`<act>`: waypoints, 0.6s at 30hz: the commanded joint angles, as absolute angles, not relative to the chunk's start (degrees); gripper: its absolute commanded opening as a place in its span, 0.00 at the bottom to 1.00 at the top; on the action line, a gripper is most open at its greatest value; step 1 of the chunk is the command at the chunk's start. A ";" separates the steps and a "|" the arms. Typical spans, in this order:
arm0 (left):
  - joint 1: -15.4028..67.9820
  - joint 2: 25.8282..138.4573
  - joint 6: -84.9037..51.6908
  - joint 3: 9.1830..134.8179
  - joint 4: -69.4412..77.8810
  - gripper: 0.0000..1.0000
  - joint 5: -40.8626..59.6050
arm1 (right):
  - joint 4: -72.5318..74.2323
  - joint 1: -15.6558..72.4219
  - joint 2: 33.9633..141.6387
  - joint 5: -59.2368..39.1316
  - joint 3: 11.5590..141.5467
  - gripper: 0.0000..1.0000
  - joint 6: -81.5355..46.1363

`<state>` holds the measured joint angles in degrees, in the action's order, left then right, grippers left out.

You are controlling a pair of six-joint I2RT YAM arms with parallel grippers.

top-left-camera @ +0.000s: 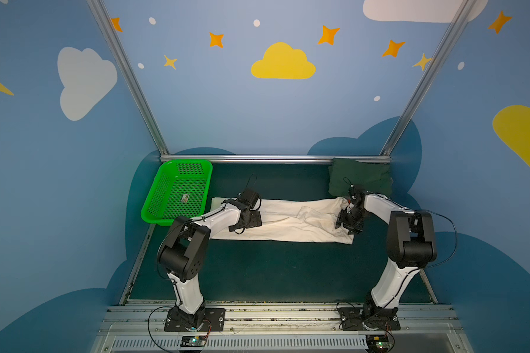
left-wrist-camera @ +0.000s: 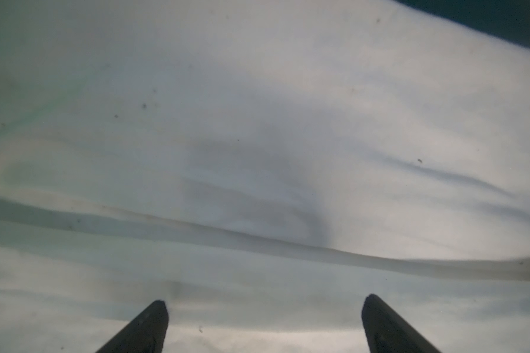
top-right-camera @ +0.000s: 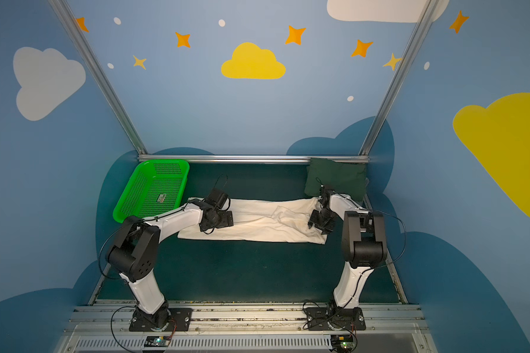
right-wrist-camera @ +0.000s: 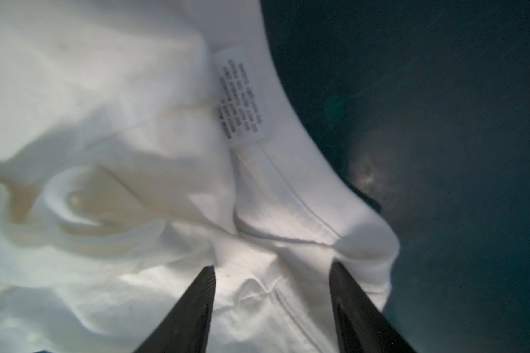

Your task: Fold and stack the t-shirts

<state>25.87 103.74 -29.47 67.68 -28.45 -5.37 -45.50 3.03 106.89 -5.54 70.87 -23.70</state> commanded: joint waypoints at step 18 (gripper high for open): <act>23.89 103.66 -29.09 69.78 -29.36 0.97 -6.77 | -46.06 1.38 103.97 -4.98 70.77 0.59 -23.38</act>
<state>23.75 106.61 -29.39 68.53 -27.44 -5.72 -45.23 1.58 105.27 -5.41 70.28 -23.55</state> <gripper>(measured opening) 0.974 0.586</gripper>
